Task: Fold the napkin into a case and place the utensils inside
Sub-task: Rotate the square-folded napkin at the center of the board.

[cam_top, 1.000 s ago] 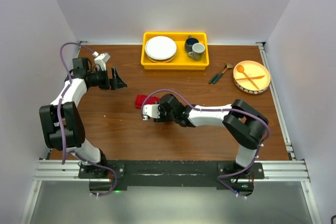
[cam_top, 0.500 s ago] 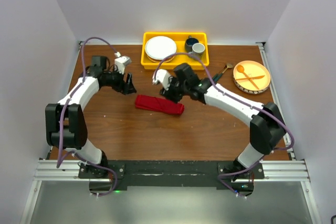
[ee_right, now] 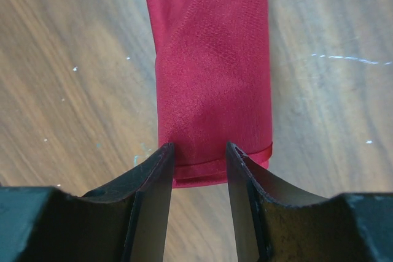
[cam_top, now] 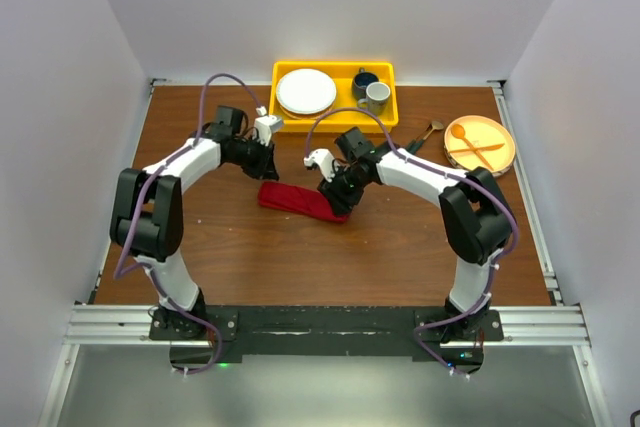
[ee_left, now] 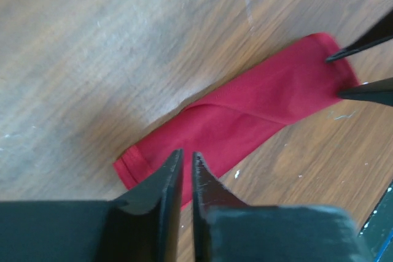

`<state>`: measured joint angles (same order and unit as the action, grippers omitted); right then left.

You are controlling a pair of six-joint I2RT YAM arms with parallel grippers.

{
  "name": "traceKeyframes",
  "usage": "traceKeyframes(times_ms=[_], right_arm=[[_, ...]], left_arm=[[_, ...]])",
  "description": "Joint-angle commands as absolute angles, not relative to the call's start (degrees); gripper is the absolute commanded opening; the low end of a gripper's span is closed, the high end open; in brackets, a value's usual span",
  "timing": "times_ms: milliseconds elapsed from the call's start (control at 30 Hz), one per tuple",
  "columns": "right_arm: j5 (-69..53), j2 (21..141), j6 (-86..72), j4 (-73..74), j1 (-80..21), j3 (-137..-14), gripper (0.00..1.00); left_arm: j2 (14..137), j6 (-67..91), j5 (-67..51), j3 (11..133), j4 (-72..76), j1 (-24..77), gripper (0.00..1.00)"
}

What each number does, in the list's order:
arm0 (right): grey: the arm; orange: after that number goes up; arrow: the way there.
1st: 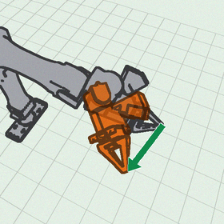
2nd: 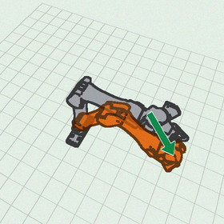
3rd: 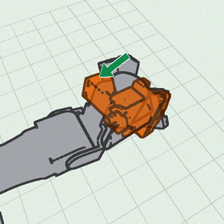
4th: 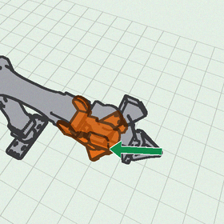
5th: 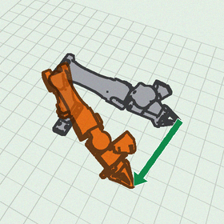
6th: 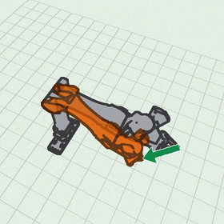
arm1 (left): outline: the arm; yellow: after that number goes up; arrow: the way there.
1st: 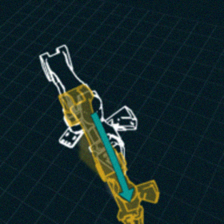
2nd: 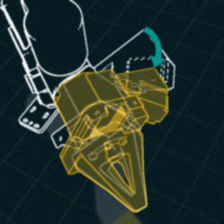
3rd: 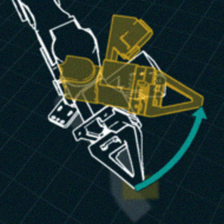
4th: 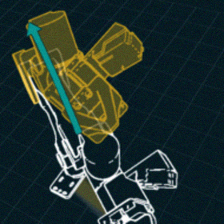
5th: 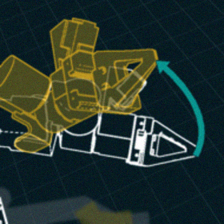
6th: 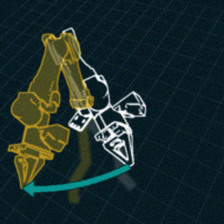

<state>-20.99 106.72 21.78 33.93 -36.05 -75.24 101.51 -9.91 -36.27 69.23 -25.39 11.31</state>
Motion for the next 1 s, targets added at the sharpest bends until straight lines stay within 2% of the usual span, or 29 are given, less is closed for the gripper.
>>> traceKeyframes(times_ms=[0,333,500,567,600,700,767,900,967], right_arm=[[-24.52,107.31,20.30,34.81,-35.95,-74.27,0.43],[-26.28,110.39,17.84,33.75,-36.04,-70.58,0.43],[-27.42,110.04,16.09,32.70,-36.12,-69.52,0.45],[-29.44,108.99,15.12,32.35,-37.08,-69.61,0.45],[-29.97,108.55,14.77,32.17,-37.61,-69.70,0.46],[-36.62,105.83,13.01,32.26,-39.11,-70.92,0.54],[-40.25,103.10,11.08,32.60,-38.50,-73.46,0.57],[-38.59,99.93,10.45,33.39,-34.64,-76.37,0.62],[-33.87,100.37,13.34,35.67,-33.58,-77.25,0.68]], left_arm=[[104.23,-9.67,-33.32,69.18,-27.33,11.60,0.09],[105.38,-13.88,-28.74,63.63,-29.44,12.66,0.01],[105.47,-14.94,-26.63,64.07,-28.75,12.57,0.00],[105.12,-14.94,-26.89,65.90,-26.91,12.57,0.03],[105.38,-15.29,-28.20,67.05,-26.72,12.57,0.08],[106.35,-17.48,-30.75,72.85,-28.47,12.48,0.20],[105.21,-18.89,-31.55,75.57,-29.71,12.13,0.23],[97.85,-19.77,-30.86,74.27,-30.14,11.43,0.30],[94.94,-21.44,-29.10,71.91,-32.34,11.42,0.30]])
